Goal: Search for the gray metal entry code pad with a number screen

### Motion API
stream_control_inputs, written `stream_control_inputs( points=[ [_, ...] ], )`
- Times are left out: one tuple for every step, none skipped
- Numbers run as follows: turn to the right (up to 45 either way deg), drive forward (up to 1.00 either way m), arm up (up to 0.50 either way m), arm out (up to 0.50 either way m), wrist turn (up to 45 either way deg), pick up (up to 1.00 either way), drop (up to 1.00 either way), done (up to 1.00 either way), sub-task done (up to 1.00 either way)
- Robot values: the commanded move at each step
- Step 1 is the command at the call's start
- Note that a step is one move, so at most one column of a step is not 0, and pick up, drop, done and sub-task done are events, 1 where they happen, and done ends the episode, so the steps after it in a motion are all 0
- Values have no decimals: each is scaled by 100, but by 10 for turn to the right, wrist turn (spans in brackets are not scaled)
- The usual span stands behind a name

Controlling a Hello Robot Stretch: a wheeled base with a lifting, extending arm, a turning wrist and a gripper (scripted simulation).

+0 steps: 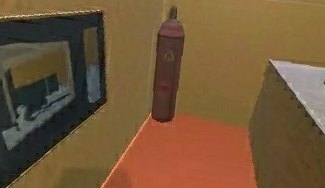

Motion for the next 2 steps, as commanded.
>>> stream_control_inputs(
  points=[
    [450,0,0,0,0,0,0,0,0],
    [330,0,0,0,0,0,0,0,0]
  ],
)
